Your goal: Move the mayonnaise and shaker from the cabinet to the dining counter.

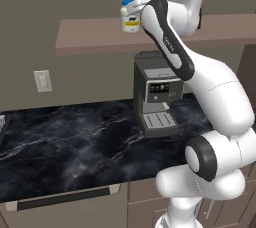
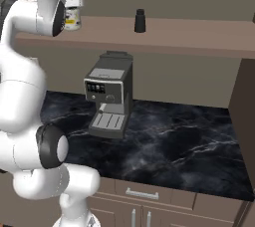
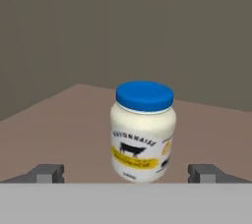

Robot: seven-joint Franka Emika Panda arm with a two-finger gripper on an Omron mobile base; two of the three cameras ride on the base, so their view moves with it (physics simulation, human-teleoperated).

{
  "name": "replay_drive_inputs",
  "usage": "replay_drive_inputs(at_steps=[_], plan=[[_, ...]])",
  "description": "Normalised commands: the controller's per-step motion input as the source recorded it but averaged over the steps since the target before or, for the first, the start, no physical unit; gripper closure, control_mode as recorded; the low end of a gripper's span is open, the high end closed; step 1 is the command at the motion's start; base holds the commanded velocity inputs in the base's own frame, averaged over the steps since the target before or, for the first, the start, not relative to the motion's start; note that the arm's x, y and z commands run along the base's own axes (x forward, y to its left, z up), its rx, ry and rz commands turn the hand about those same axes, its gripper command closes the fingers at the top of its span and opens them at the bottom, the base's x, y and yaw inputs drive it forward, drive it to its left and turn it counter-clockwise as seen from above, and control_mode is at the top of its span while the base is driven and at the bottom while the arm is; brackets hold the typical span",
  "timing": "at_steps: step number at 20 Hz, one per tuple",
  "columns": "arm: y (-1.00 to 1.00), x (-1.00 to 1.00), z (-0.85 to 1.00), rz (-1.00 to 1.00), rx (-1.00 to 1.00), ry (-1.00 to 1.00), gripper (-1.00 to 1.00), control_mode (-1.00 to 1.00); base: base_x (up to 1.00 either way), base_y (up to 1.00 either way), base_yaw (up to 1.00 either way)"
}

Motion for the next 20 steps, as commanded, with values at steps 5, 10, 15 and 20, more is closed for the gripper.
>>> replay_drive_inputs(at_steps=[5,10,15,20], plan=[[0.05,0.26,0.18,0.0,0.01,0.09,-1.0,-1.0,0.0,0.0,0.0],[0.07,0.24,0.11,0.0,0.0,0.09,-1.0,-1.0,0.0,0.0,0.0],[0.03,0.23,0.0,0.0,0.0,0.1,-1.0,-1.0,0.0,0.0,0.0],[0.0,0.24,0.0,0.0,0.0,0.07,-1.0,-1.0,0.0,0.0,0.0]])
